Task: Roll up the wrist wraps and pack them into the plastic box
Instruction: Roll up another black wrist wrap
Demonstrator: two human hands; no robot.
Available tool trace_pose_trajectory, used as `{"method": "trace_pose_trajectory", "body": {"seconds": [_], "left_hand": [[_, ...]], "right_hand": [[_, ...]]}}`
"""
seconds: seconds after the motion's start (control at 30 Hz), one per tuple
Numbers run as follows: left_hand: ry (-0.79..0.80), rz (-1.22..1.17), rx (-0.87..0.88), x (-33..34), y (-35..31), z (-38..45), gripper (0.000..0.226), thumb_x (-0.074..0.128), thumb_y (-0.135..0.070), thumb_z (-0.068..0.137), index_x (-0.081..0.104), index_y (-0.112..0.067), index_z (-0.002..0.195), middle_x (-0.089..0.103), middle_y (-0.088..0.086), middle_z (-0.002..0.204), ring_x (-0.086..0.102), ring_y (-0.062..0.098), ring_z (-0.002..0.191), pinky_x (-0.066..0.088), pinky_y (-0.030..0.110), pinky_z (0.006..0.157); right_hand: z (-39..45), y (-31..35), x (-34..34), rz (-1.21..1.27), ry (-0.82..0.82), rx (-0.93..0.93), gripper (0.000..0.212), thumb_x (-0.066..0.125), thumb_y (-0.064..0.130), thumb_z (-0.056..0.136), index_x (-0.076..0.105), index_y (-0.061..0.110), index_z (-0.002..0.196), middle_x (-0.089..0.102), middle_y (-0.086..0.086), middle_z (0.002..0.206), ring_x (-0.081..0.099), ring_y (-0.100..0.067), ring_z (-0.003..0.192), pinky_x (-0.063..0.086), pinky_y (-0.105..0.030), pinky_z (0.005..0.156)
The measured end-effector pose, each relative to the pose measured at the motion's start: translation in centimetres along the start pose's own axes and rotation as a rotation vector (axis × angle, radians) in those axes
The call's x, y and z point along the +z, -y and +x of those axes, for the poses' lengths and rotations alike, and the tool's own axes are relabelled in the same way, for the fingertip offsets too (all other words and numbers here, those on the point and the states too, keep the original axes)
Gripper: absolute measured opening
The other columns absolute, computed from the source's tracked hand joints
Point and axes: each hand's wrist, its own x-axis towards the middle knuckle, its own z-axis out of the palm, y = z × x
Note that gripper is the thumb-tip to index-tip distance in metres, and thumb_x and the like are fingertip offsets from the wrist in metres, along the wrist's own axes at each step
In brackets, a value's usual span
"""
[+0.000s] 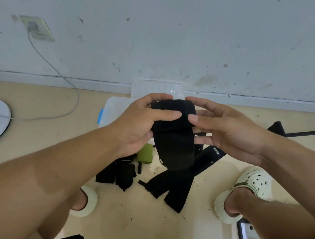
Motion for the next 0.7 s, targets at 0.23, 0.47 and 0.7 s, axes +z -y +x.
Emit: {"method": "trace_pose_trajectory", "body": {"seconds": [0.23, 0.47, 0.7], "left_hand": [[0.048, 0.047, 0.04, 0.15, 0.52, -0.08, 0.071, 0.082, -0.005, 0.058, 0.068, -0.021, 0.125, 0.071, 0.004, 0.11, 0.075, 0.016, 0.092, 0.061, 0.027, 0.073], [0.052, 0.052, 0.0, 0.42, 0.68, -0.24, 0.072, 0.083, -0.009, 0.063, 0.063, -0.02, 0.131, 0.071, 0.007, 0.126, 0.073, 0.024, 0.108, 0.062, 0.029, 0.074], [0.066, 0.038, 0.013, 0.06, 0.59, -0.03, 0.066, 0.082, 0.0, 0.072, 0.064, -0.023, 0.131, 0.069, 0.007, 0.123, 0.071, 0.027, 0.111, 0.063, 0.038, 0.082]], "right_hand": [[0.13, -0.24, 0.37, 0.003, 0.003, 0.022, 0.048, 0.07, 0.027, 0.085, 0.067, 0.018, 0.131, 0.076, -0.002, 0.112, 0.074, -0.014, 0.083, 0.059, -0.028, 0.079], [0.28, -0.44, 0.18, -0.076, -0.103, -0.097, 0.044, 0.069, 0.003, 0.093, 0.065, 0.023, 0.132, 0.07, 0.003, 0.126, 0.074, -0.02, 0.106, 0.061, -0.034, 0.082], [0.1, -0.23, 0.23, -0.075, -0.105, -0.116, 0.049, 0.074, 0.003, 0.087, 0.065, 0.023, 0.131, 0.07, 0.001, 0.128, 0.075, -0.011, 0.084, 0.057, -0.022, 0.072]]}}
